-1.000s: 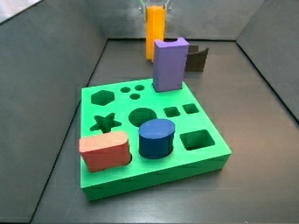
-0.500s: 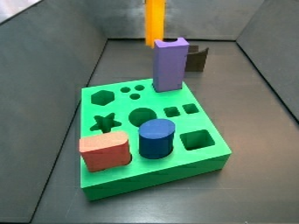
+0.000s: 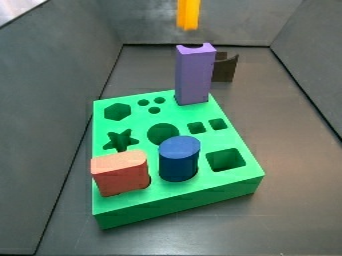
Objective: Pick up the star object. Move up. Move to above the board. Insert the star object.
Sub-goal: Move to above the board.
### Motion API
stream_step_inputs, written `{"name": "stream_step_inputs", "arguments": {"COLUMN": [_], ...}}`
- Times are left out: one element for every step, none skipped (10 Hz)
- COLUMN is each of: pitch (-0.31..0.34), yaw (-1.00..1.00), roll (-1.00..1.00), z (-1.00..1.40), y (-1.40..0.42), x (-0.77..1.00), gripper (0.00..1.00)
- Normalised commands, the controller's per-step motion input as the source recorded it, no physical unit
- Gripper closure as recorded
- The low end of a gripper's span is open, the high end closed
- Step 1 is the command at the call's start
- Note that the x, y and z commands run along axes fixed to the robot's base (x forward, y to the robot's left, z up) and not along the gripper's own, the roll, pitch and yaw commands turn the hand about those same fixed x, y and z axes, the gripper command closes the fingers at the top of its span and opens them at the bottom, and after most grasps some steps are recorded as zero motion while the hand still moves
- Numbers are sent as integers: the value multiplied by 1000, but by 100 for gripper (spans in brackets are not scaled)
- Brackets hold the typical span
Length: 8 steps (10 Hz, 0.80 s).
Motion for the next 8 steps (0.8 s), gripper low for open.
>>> {"name": "stream_step_inputs", "arguments": {"pitch": [98,91,316,308,201,131,66,47], "yaw": [44,39,-365,-358,-204,-111,-43,-27], "roll": [102,89,-149,-148,-120,-117,-50,-32], "z": [403,227,183,182,195,189,193,196], "y": [14,1,-1000,-1000,-1000,-1000,-1000,-1000], "x": [67,45,-162,-161,-166,-162,-161,-165], "gripper": [100,100,100,100,100,100,100,100]}}
